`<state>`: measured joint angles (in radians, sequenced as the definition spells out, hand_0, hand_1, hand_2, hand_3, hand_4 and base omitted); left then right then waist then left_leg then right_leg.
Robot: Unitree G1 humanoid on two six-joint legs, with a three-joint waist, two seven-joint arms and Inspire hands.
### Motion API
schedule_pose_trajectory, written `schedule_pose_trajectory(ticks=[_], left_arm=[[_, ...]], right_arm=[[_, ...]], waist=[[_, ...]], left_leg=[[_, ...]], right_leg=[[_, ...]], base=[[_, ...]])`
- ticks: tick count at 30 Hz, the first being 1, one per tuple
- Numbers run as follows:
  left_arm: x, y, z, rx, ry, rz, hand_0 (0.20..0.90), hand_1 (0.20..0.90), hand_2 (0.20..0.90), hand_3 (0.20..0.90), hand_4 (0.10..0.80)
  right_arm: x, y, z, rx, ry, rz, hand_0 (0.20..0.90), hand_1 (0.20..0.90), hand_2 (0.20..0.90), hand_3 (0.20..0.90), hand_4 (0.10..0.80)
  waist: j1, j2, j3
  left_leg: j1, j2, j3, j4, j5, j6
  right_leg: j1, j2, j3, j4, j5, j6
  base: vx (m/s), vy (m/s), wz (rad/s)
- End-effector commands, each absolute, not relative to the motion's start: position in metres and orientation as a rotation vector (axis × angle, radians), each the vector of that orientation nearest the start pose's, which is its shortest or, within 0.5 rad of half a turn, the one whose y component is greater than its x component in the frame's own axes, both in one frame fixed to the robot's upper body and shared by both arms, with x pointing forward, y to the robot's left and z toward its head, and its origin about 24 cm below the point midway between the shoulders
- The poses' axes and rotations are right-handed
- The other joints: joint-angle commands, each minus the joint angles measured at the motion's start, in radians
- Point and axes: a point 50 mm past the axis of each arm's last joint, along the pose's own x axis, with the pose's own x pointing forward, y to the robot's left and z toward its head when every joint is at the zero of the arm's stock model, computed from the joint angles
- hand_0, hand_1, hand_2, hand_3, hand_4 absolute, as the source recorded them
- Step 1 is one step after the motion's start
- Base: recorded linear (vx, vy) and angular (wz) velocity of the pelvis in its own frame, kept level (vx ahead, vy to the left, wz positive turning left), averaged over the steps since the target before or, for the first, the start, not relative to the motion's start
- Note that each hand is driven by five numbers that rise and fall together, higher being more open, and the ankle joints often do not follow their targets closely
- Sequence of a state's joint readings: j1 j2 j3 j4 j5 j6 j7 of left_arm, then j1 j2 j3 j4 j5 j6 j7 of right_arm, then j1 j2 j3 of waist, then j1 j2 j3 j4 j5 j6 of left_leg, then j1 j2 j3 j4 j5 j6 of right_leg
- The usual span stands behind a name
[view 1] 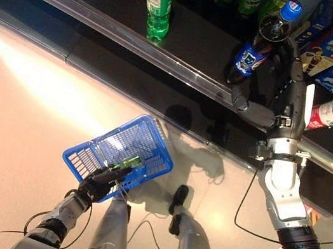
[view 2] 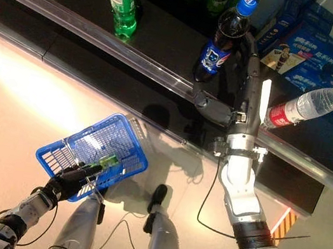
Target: Pick up the drink and place into the basket.
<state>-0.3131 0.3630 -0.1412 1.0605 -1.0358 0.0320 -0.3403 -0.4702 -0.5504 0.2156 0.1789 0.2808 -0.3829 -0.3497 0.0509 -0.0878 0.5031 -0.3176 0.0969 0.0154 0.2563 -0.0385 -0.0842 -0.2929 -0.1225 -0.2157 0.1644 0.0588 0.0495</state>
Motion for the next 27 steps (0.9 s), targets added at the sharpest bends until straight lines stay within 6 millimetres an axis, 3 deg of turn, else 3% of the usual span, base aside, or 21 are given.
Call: schedule_pose_trajectory(ticks=[1, 15, 27], left_arm=[[0.234, 0.223, -0.084, -0.681, 0.598, -0.041, 0.3, 0.3, 0.3, 0.2, 0.1], [0.237, 0.216, -0.084, -0.685, 0.609, -0.068, 0.3, 0.3, 0.3, 0.2, 0.1], [0.239, 0.213, -0.083, -0.671, 0.619, -0.093, 0.3, 0.3, 0.3, 0.2, 0.1]], right_arm=[[0.311, -0.205, 0.234, -0.052, -0.88, -0.111, 0.9, 0.9, 0.9, 0.9, 0.8], [0.325, -0.228, 0.229, 0.056, -0.804, -0.282, 0.9, 0.9, 0.9, 0.9, 0.8], [0.335, -0.229, 0.232, 0.009, -0.75, -0.224, 0.9, 0.9, 0.9, 0.9, 0.8]], waist=[[0.007, 0.003, -0.055], [0.014, 0.026, -0.052], [0.018, 0.033, -0.047]], left_leg=[[0.012, -0.028, 0.05, -0.004, -0.019, 0.047], [0.013, -0.038, 0.049, -0.011, -0.016, 0.05], [0.022, -0.042, 0.049, -0.021, -0.011, 0.05]], right_leg=[[0.045, -0.019, 0.024, 0.056, -0.083, 0.08], [0.039, -0.027, 0.016, 0.063, -0.084, 0.077], [0.042, -0.027, 0.011, 0.059, -0.081, 0.075]], base=[[0.0, 0.0, 0.0], [0.0, 0.0, 0.0], [0.0, 0.0, 0.0]])
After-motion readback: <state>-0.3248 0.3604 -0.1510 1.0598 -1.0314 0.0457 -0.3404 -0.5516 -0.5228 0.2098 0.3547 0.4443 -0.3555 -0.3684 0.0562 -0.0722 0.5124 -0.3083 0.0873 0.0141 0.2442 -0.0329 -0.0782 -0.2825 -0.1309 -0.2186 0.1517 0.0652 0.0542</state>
